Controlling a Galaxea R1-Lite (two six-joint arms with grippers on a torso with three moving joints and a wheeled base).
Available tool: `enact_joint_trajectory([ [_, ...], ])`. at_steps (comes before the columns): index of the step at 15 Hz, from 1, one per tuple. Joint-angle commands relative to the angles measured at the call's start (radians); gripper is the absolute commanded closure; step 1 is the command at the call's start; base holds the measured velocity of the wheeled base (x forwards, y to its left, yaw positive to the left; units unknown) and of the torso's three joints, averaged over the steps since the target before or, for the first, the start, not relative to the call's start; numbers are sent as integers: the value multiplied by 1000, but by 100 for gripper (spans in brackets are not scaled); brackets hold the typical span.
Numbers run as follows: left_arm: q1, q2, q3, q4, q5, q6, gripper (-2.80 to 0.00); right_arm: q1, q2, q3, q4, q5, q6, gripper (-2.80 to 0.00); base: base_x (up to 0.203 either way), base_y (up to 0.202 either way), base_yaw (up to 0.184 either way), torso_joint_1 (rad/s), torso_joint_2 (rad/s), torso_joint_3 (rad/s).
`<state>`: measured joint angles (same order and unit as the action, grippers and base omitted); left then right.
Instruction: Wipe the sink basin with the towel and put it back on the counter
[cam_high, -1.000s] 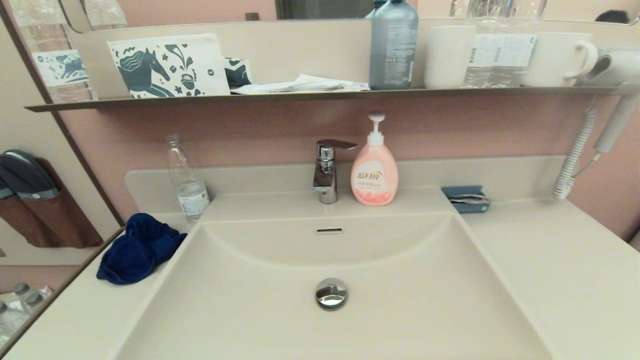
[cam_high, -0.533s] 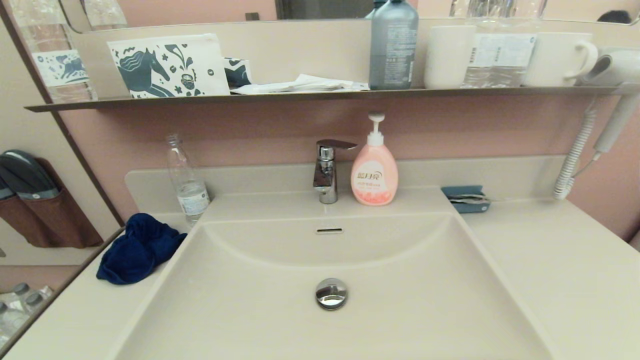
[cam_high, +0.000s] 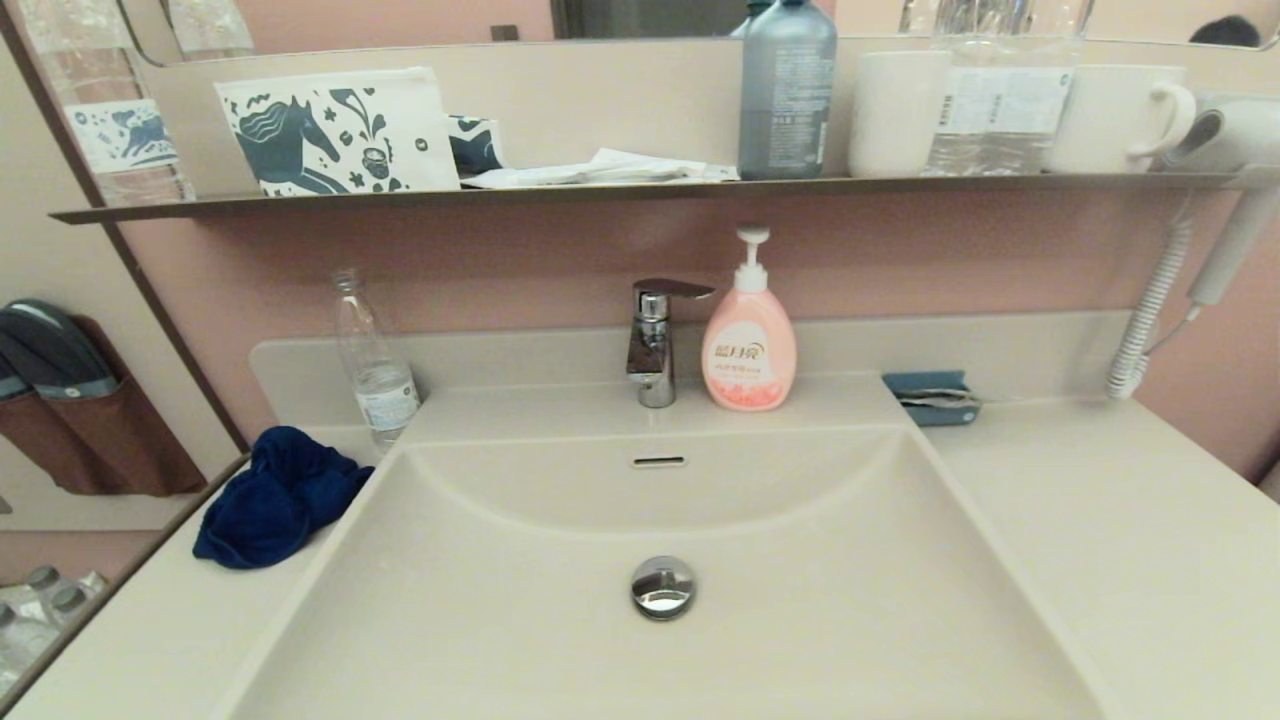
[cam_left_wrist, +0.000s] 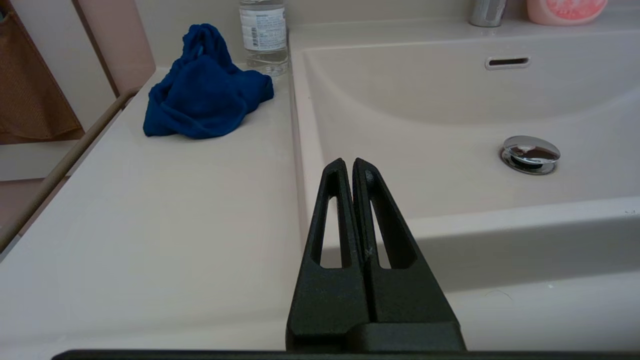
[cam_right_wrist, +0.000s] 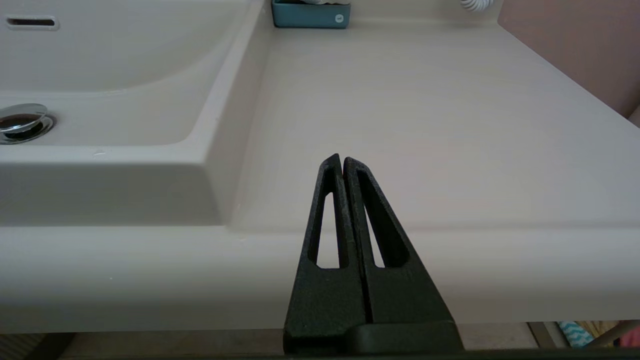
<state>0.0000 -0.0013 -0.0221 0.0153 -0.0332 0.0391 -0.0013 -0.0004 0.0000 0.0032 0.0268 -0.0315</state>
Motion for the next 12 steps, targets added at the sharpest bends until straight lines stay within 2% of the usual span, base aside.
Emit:
enact_joint_trajectory([
  [1,0,2,1,3,1,2,0,0,0,0,0,1,-1,0,0,0,0,0,0,0],
  [5,2,1,21,-4,3,21,0,0,0,0,0,1,1,0,0,0,0,0,0,0],
  [12,0,1,22,-8,6,8,0,0,0,0,1,0,1,0,0,0,0,0,0,0],
])
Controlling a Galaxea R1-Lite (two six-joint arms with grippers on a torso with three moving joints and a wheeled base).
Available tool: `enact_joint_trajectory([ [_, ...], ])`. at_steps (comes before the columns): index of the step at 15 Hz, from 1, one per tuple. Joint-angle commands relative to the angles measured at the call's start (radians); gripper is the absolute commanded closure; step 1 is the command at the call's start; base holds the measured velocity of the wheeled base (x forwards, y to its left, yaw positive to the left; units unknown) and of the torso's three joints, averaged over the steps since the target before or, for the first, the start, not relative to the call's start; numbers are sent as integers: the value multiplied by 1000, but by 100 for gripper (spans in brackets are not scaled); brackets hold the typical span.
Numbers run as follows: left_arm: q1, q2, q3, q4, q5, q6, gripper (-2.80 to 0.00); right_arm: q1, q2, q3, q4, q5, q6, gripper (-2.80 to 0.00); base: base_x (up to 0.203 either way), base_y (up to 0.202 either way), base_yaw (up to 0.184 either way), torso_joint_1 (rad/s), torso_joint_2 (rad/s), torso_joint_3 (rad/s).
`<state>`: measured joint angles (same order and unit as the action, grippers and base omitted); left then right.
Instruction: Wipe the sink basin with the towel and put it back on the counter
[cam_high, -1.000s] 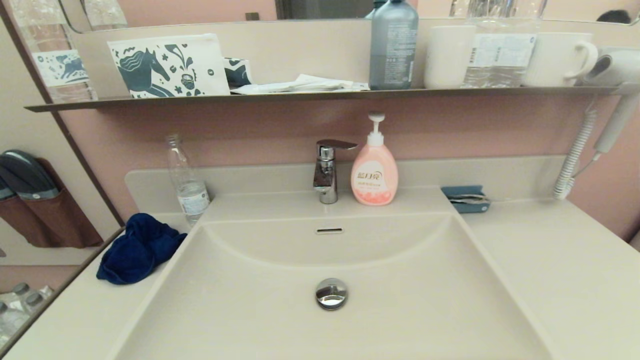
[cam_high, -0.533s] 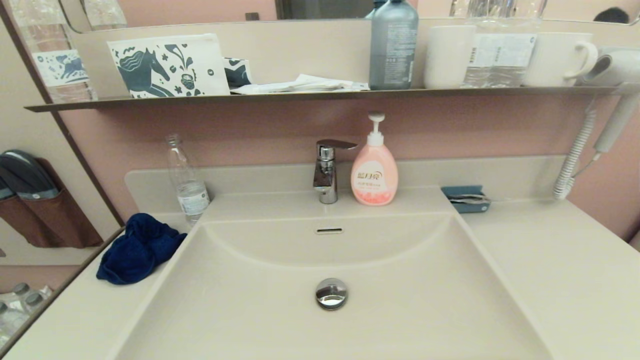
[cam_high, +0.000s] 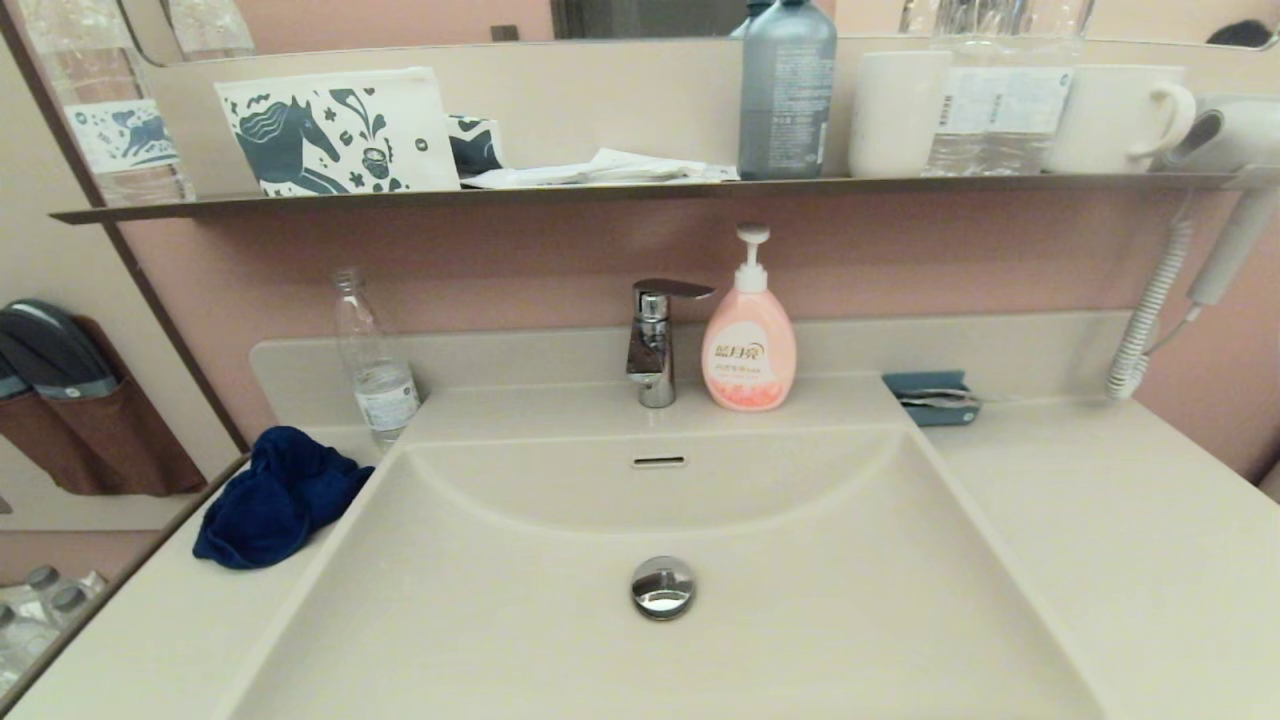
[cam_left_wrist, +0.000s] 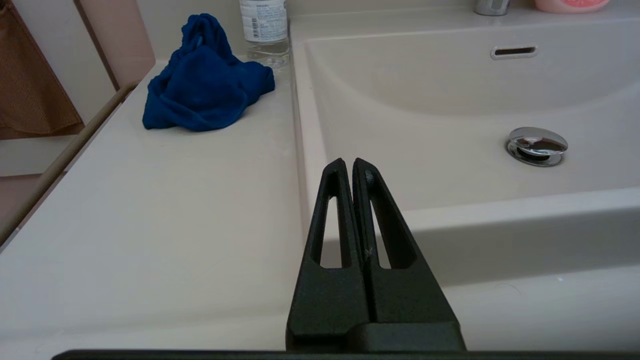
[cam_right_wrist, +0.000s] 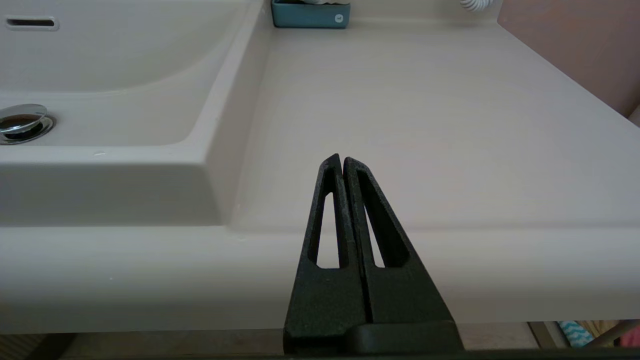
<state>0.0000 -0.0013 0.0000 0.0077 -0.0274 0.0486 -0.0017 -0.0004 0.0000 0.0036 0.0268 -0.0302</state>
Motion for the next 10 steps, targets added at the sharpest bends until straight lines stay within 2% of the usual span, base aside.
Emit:
enact_joint_trajectory([
  [1,0,1,0,0,0,-1,0,0,0,0,0,-1,0,0,0,0,0,0,0,0],
  [10,0,1,0,0,0,-1,0,0,0,0,-1,-5,7,0,0,0,0,0,0,0],
])
